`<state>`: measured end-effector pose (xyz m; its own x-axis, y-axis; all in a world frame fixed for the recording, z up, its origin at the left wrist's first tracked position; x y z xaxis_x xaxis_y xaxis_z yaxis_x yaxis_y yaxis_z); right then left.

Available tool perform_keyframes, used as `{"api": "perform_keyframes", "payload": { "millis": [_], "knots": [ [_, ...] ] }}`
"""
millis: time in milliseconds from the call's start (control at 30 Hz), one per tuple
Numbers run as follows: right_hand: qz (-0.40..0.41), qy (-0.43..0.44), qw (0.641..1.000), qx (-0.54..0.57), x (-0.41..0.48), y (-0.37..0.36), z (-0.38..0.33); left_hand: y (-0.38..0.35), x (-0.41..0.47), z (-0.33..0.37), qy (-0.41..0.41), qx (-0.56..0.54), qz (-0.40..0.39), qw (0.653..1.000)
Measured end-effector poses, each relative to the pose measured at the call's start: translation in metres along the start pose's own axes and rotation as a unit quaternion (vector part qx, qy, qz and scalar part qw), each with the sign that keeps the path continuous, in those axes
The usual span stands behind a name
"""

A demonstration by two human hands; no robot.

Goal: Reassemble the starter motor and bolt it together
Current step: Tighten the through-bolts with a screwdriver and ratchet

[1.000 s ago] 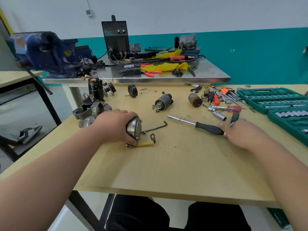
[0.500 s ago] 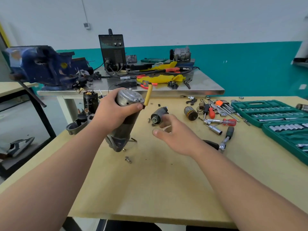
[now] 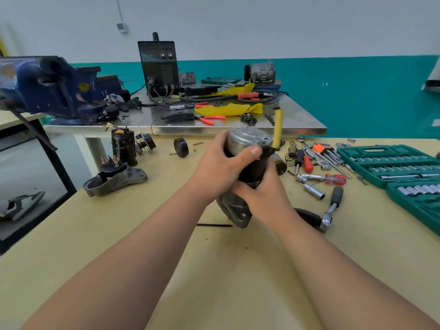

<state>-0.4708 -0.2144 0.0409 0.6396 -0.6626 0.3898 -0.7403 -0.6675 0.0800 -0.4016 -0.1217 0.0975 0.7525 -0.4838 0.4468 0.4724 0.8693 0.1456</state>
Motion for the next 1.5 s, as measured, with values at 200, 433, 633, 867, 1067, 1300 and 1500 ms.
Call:
{"api": "perform_keyframes", "payload": {
  "millis": [200, 433, 633, 867, 1067, 1300, 1500],
  "knots": [
    [-0.002, 0.001, 1.000, -0.002, 0.002, 0.007, 0.003, 0.031, -0.010, 0.008, -0.077, 0.132, -0.040, 0.987],
    [-0.020, -0.012, 0.999, -0.025, 0.008, 0.005, -0.001, 0.183, -0.089, -0.084, 0.127, 0.537, 0.026, 0.833],
    [-0.014, -0.010, 0.999, -0.032, 0.005, -0.001, -0.004, 0.171, -0.097, -0.117, 0.142, 0.603, -0.087, 0.780],
    [-0.038, -0.016, 0.998, -0.043, 0.005, -0.001, -0.007, 0.092, -0.044, -0.137, 0.109, 0.569, -0.123, 0.806],
    [-0.049, -0.013, 0.998, -0.047, 0.009, 0.007, -0.001, 0.071, -0.014, -0.132, 0.142, 0.409, 0.021, 0.901],
    [-0.058, 0.034, 0.988, -0.142, -0.004, 0.007, -0.013, 0.045, -0.051, -0.035, -0.086, 0.145, 0.133, 0.977],
    [-0.144, 0.053, 0.972, -0.178, 0.011, 0.032, -0.039, 0.027, -0.029, -0.020, -0.061, -0.017, -0.111, 0.992]
  ]
}}
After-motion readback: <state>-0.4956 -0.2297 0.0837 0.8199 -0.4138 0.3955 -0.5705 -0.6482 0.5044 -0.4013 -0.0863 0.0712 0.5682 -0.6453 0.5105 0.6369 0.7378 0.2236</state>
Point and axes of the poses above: each hand's wrist, its own x-axis towards the middle knuckle, its own y-axis out of the back of the hand, z = x × y, the point moved 5 cm from there along x, towards the middle knuckle, and after that the axes turned 11 degrees about z, right-handed, at the moved point
